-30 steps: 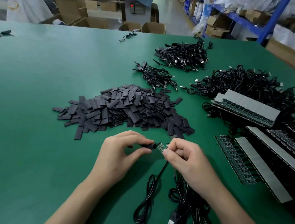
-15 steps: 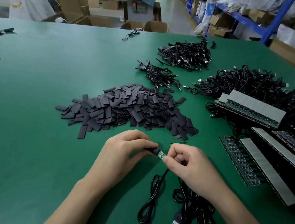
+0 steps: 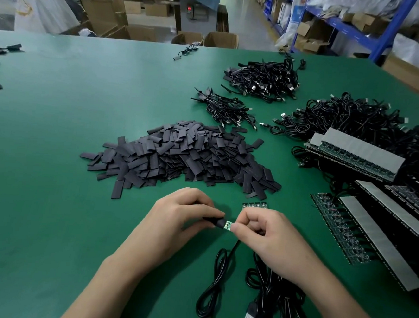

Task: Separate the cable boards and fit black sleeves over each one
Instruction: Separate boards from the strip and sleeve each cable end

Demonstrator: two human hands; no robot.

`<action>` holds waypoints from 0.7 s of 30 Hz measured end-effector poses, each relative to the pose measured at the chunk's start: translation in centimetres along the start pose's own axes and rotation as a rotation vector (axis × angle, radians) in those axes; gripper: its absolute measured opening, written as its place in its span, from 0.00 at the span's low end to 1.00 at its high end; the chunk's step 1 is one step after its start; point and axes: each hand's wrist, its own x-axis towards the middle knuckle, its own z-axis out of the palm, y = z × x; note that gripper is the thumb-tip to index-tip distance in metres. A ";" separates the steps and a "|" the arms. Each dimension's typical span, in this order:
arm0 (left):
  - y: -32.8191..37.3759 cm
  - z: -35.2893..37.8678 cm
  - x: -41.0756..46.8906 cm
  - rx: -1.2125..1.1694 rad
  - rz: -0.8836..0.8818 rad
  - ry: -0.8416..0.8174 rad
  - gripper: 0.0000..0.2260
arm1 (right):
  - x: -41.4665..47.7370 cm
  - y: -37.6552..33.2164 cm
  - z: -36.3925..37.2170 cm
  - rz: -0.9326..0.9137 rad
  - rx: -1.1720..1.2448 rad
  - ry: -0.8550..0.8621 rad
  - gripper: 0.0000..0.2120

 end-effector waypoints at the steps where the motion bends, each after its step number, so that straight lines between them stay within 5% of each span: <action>1: 0.0 0.0 0.0 -0.009 -0.009 -0.002 0.09 | 0.0 0.0 0.0 0.001 0.001 -0.002 0.13; 13: 0.4 0.1 -0.1 -0.070 -0.097 0.106 0.09 | 0.2 -0.2 -0.9 0.022 0.125 -0.012 0.05; 21: 0.6 0.5 -0.2 -0.070 -0.041 0.083 0.09 | 0.1 0.1 -0.7 0.035 0.085 -0.017 0.09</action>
